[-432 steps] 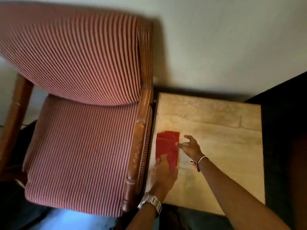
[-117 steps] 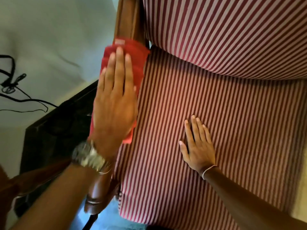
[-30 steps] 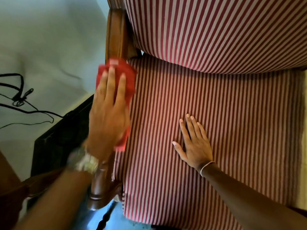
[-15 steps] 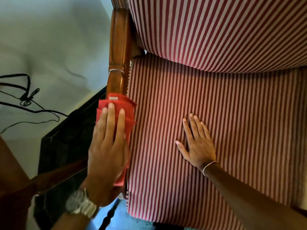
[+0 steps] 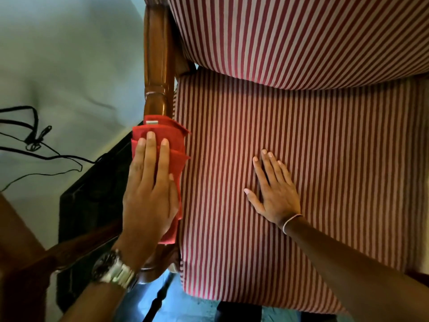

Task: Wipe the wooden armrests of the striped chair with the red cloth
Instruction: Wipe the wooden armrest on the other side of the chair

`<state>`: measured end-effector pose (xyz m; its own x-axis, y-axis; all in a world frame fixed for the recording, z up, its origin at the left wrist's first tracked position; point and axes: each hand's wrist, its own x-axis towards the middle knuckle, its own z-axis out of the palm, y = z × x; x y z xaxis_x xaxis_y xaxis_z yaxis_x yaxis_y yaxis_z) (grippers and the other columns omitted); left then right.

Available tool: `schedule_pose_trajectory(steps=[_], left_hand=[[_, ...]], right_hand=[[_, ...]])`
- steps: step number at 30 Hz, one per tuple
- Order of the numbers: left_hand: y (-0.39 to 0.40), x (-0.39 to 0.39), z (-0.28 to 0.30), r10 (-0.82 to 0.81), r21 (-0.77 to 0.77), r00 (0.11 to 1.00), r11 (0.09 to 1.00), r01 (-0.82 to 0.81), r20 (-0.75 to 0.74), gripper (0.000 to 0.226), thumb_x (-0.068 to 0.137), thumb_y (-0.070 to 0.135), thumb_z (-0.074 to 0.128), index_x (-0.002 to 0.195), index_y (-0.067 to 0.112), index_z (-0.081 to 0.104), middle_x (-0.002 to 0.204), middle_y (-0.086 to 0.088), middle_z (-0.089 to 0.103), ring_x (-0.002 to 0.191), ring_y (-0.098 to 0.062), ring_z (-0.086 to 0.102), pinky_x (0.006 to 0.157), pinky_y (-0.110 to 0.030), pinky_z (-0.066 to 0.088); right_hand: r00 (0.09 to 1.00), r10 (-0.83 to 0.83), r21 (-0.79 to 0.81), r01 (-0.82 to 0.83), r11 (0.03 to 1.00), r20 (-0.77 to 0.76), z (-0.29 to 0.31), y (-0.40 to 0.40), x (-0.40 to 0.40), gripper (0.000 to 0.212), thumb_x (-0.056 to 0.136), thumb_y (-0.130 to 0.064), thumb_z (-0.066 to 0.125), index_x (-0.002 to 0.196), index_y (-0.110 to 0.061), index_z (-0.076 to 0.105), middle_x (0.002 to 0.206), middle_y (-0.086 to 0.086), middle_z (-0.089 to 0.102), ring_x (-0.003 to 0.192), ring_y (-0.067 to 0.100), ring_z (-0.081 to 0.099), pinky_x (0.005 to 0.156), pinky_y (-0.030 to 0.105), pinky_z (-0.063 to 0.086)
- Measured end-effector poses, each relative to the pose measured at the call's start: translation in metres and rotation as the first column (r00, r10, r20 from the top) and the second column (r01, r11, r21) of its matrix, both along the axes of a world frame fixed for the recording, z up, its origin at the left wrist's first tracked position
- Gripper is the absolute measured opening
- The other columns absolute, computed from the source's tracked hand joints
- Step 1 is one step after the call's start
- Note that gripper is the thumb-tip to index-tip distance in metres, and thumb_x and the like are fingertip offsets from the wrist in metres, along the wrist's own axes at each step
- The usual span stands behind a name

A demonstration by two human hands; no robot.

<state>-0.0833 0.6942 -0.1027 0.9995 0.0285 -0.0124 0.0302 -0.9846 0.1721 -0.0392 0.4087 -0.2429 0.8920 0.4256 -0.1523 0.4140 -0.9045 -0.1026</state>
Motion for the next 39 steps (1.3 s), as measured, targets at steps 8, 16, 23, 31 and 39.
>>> schedule_pose_trajectory(steps=[8, 16, 23, 31, 39], left_hand=[[0.016, 0.191, 0.009, 0.084, -0.11, 0.986, 0.992, -0.069, 0.141, 0.062, 0.107, 0.029, 0.03, 0.162, 0.005, 0.015, 0.171, -0.021, 0.012, 0.159, -0.037, 0.012, 0.128, -0.046, 0.027], [0.005, 0.026, 0.003, 0.022, -0.082, 1.0, 0.996, -0.021, 0.011, 0.06, 0.109, 0.026, 0.034, 0.162, 0.006, 0.014, 0.172, -0.018, 0.009, 0.16, -0.034, 0.008, 0.126, -0.055, 0.029], [0.01, 0.158, 0.006, 0.05, -0.088, 0.99, 0.995, -0.039, 0.133, 0.062, 0.106, 0.028, 0.031, 0.162, 0.005, 0.015, 0.17, -0.022, 0.013, 0.159, -0.037, 0.012, 0.126, -0.055, 0.027], [-0.005, 0.035, 0.001, 0.091, -0.036, 0.995, 0.995, -0.089, 0.037, 0.063, 0.109, 0.025, 0.036, 0.164, 0.011, 0.008, 0.172, -0.017, 0.006, 0.16, -0.031, 0.008, 0.128, -0.053, 0.024], [0.0, 0.007, -0.005, 0.055, -0.005, 0.998, 0.998, -0.055, 0.027, 0.064, 0.106, 0.028, 0.038, 0.162, 0.009, 0.016, 0.171, -0.018, 0.01, 0.158, -0.035, 0.014, 0.125, -0.055, 0.029]], right_hand=[[1.0, 0.003, -0.021, -0.003, 1.0, -0.013, 0.001, 0.001, 0.0, 0.081, 0.1, -0.065, 0.03, 0.161, -0.013, 0.019, 0.171, 0.014, 0.014, 0.159, 0.028, 0.011, 0.13, 0.048, 0.014], [1.0, 0.006, -0.01, -0.007, 1.0, -0.027, 0.002, 0.0, 0.0, 0.082, 0.099, -0.065, 0.031, 0.161, -0.013, 0.018, 0.171, 0.014, 0.013, 0.159, 0.028, 0.01, 0.129, 0.049, 0.016], [0.998, -0.028, -0.04, 0.026, 0.999, -0.05, 0.006, 0.007, -0.009, 0.084, 0.099, -0.067, 0.022, 0.162, -0.011, 0.014, 0.171, 0.015, 0.01, 0.159, 0.027, 0.007, 0.13, 0.049, 0.013], [0.998, -0.024, -0.004, 0.024, 1.0, -0.06, 0.009, 0.007, -0.009, 0.084, 0.1, -0.066, 0.026, 0.162, -0.012, 0.011, 0.172, 0.014, 0.006, 0.16, 0.026, 0.004, 0.13, 0.048, 0.01], [0.999, -0.025, 0.012, 0.025, 1.0, -0.034, 0.006, 0.006, -0.009, 0.084, 0.1, -0.067, 0.024, 0.162, -0.012, 0.011, 0.172, 0.014, 0.006, 0.16, 0.026, 0.004, 0.13, 0.048, 0.012]])
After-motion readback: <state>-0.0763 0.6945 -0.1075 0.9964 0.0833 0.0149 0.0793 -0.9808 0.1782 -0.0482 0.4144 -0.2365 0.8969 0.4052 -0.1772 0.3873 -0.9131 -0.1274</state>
